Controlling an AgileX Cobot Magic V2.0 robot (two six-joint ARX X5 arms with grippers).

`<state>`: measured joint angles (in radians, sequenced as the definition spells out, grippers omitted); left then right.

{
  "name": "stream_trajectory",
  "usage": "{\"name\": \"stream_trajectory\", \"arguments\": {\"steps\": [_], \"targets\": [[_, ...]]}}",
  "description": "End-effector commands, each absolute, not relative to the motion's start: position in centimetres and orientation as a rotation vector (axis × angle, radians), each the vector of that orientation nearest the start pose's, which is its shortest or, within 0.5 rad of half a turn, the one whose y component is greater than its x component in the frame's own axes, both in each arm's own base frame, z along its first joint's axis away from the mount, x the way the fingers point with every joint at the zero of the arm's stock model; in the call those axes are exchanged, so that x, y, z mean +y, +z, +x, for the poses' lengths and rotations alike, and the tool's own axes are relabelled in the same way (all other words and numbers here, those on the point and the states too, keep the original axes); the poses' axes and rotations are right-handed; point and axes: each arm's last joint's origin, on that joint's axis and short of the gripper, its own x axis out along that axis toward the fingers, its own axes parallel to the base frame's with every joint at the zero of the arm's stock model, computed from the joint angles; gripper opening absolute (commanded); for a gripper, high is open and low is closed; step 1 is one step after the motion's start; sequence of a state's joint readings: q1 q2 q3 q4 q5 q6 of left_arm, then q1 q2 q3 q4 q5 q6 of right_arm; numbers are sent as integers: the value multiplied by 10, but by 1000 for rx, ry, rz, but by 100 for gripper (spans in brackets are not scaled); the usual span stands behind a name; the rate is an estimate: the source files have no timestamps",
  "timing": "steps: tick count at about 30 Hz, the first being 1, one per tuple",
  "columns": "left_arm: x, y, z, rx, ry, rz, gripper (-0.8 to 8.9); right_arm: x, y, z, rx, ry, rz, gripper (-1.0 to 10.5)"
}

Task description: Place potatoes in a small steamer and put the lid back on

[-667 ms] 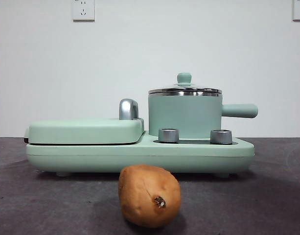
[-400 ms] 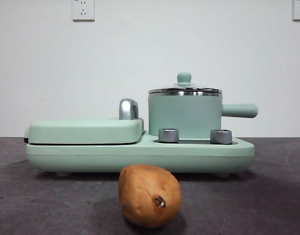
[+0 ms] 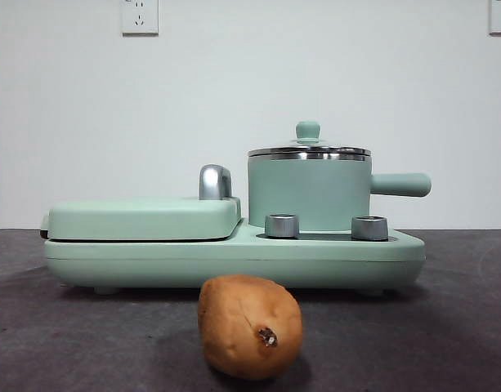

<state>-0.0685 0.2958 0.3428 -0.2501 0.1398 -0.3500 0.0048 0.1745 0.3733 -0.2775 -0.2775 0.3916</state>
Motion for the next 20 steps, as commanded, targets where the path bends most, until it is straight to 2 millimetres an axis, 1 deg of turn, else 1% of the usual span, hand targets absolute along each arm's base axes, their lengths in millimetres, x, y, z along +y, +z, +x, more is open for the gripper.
{"name": "stream_trajectory", "arguments": {"steps": [1,4,10,15,17,20], "targets": [[-14,261,110,260,-232,-357,6,10,277,83,148,329,420,10],[-18,286,120,296,-301,-344,6,12,302,84,176,408,419,10],[-27,333,144,399,-444,-319,6,15,341,95,262,504,438,10],[-38,361,160,495,-589,-270,6,18,363,107,342,619,436,10],[-43,370,164,523,-655,-245,6,20,367,112,366,667,420,10],[-49,377,169,541,-718,-210,6,21,370,117,383,718,407,11]]}}
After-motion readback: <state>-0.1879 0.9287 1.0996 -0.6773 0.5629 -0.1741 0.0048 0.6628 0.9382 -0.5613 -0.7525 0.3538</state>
